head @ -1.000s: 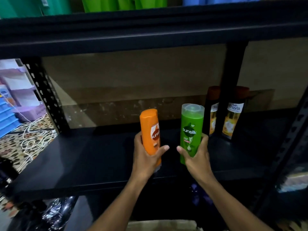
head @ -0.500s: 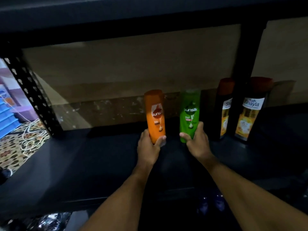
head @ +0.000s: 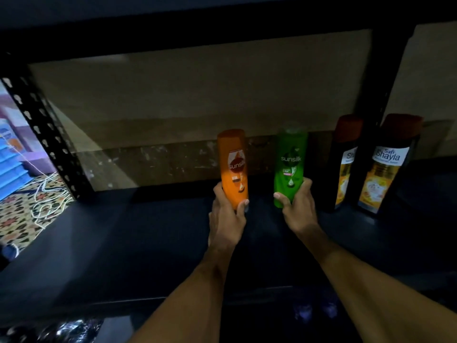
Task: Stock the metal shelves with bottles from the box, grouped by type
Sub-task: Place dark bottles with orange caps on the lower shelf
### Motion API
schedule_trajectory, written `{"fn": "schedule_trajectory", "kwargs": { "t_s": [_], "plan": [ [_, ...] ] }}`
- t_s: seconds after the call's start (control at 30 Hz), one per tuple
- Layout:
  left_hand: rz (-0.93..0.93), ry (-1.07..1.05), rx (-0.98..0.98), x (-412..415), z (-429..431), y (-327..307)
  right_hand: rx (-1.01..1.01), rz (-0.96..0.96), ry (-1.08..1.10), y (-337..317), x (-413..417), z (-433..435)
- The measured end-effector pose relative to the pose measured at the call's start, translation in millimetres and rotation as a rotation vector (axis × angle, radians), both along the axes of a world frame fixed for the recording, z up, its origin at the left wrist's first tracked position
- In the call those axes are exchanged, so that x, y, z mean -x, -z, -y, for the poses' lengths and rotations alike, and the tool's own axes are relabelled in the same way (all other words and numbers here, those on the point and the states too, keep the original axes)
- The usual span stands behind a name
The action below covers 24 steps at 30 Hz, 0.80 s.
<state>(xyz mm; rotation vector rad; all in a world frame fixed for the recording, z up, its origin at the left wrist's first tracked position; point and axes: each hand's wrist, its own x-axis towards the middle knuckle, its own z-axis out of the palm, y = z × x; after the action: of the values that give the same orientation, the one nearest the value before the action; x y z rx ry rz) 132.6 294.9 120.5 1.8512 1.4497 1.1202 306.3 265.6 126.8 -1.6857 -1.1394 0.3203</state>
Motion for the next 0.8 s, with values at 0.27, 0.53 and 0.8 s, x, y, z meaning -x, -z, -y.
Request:
{"fn": "schedule_trajectory", "kwargs": {
  "t_s": [0.27,0.53,0.8],
  "plan": [
    [0.036,-0.004,0.013,0.8,-4.9,0.6,0.025,-0.016,-0.02,-1.8,1.0,-0.3],
    [0.039,-0.007,0.032,1.3,-7.3,2.4,0.03,-0.008,0.001,-0.3,0.8,-0.8],
    [0.077,-0.009,0.003,11.2,10.1,-1.1,0.04,0.054,0.006,2.5,13.2,30.9]
  ]
}}
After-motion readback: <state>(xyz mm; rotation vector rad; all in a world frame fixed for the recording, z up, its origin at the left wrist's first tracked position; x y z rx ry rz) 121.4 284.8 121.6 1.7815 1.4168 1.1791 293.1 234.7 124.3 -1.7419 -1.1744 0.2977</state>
